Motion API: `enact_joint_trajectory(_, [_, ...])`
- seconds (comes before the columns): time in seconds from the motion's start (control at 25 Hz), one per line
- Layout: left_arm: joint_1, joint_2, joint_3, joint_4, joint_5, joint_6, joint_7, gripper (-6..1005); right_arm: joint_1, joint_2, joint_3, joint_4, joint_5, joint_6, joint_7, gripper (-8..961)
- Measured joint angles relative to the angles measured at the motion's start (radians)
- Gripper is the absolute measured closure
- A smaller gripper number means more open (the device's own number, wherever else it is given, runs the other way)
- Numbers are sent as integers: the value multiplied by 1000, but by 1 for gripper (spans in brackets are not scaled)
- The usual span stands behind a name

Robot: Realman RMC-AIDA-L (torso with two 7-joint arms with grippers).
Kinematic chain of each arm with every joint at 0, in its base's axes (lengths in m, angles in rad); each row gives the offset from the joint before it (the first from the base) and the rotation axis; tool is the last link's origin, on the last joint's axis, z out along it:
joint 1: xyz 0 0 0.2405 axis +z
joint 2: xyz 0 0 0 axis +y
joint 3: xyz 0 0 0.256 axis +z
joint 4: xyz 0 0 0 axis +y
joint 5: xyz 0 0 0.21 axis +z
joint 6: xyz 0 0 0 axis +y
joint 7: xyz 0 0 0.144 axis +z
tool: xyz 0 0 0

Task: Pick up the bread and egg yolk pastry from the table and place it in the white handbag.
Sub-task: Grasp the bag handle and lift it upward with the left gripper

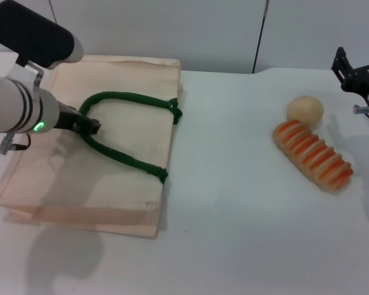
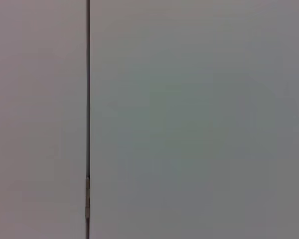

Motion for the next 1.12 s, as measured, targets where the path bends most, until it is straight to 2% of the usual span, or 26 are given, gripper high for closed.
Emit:
enact_joint_trajectory(0.48, [-24,0,1,-49,68,46,-72,470,0,0,0,-2,0,-11,0,207])
enact_joint_trajectory(1.12, [-57,0,11,-103,71,101,-90,486,1,0,0,-9,0,-11,0,207])
